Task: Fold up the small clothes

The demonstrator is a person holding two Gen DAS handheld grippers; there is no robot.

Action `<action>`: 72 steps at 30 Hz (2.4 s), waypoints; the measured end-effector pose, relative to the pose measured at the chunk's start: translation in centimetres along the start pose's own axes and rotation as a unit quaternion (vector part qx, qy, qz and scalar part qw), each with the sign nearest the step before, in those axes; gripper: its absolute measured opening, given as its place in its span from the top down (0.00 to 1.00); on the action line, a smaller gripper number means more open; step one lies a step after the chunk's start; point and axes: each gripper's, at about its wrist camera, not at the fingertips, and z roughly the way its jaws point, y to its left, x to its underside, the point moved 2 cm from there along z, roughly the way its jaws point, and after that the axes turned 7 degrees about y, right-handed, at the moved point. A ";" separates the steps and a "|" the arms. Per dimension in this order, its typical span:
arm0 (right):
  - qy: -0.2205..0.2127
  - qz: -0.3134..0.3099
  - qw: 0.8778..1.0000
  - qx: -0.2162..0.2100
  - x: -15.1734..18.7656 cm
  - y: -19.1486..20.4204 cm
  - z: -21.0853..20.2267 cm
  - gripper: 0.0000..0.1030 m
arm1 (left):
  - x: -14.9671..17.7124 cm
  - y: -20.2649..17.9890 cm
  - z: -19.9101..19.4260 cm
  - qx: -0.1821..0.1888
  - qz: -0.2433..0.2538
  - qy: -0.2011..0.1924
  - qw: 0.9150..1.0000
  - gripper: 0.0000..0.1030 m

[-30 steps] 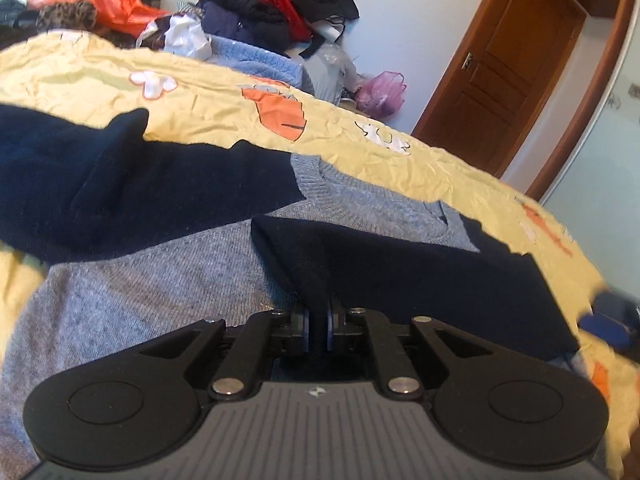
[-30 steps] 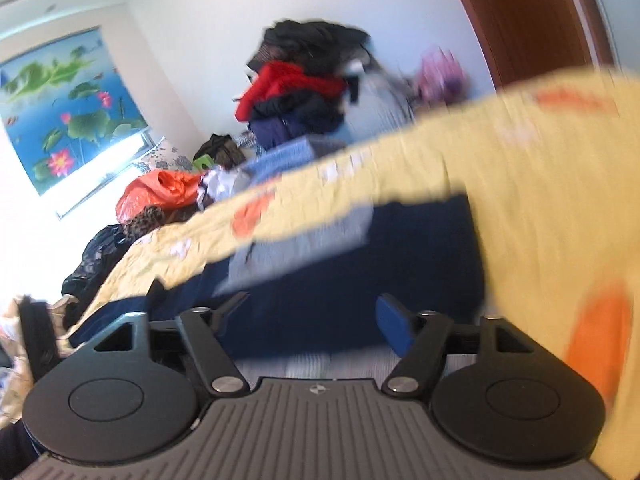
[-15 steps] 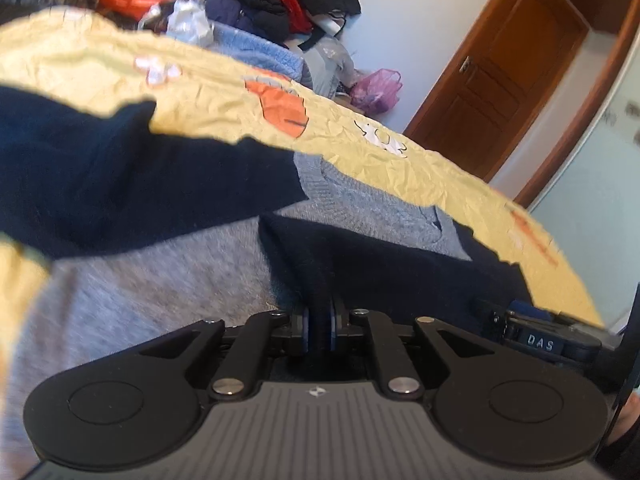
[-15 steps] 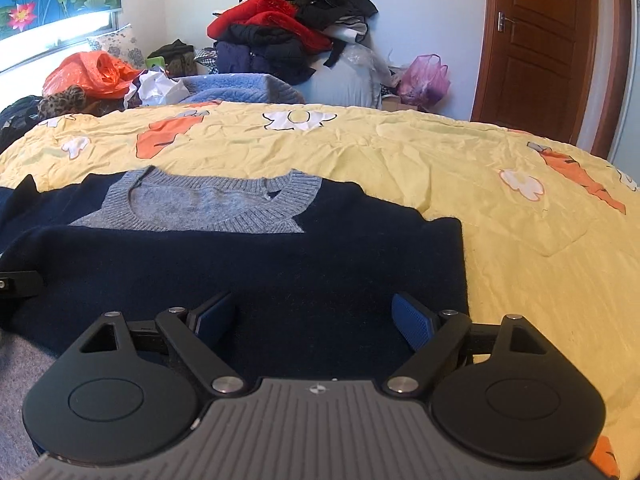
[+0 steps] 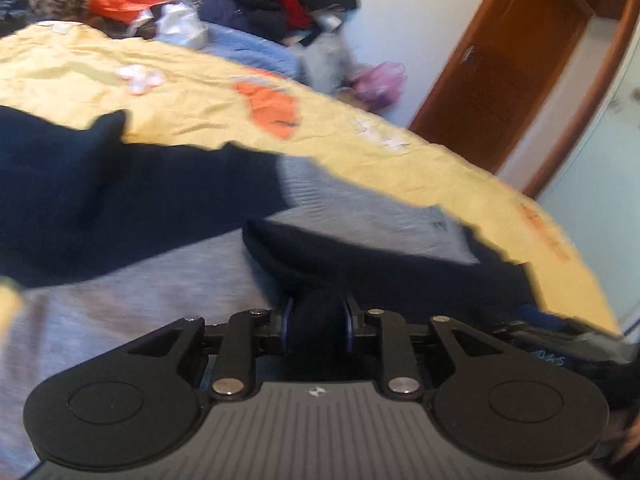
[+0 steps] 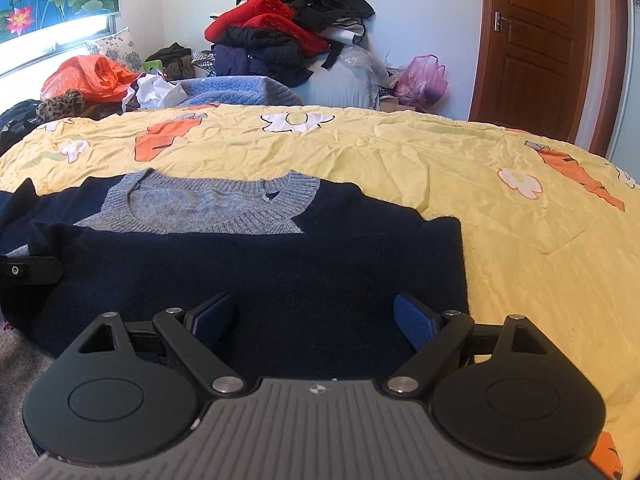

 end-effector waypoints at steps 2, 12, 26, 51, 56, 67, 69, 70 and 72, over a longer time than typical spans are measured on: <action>0.000 0.001 1.000 -0.001 0.0 0.0 0.0 0.13 | -0.2 1.6 -0.9 0.011 -0.018 0.009 1.000 0.77; 0.000 0.003 1.000 -0.004 0.0 -0.1 0.0 0.12 | -2.6 8.8 -10.2 -0.004 -0.079 -0.097 0.992 0.75; 0.001 0.004 1.000 0.001 0.0 0.0 0.1 0.11 | -0.5 1.1 0.0 0.037 -0.010 0.002 0.999 0.75; -0.002 0.009 1.000 -0.005 0.1 0.0 0.0 0.10 | -4.9 37.9 -13.2 -0.062 -0.490 -0.184 0.850 0.70; -0.002 0.009 1.000 -0.005 0.1 -0.1 0.0 0.10 | -4.0 36.6 -14.5 -0.070 -0.469 -0.186 0.861 0.32; -0.003 0.010 1.000 -0.005 0.1 -0.1 0.0 0.09 | -5.2 37.2 -13.1 -0.097 -0.455 -0.196 0.863 0.36; -0.003 0.010 1.000 -0.006 0.1 -0.1 0.1 0.09 | -5.5 37.1 -12.7 -0.105 -0.454 -0.187 0.865 0.59; -0.003 0.010 1.000 -0.006 0.1 -0.1 0.1 0.09 | -5.6 37.0 -12.5 -0.106 -0.454 -0.182 0.866 0.66; -0.003 0.011 1.000 -0.007 0.1 -0.1 0.0 0.09 | -5.8 36.9 -12.2 -0.110 -0.446 -0.172 0.871 0.80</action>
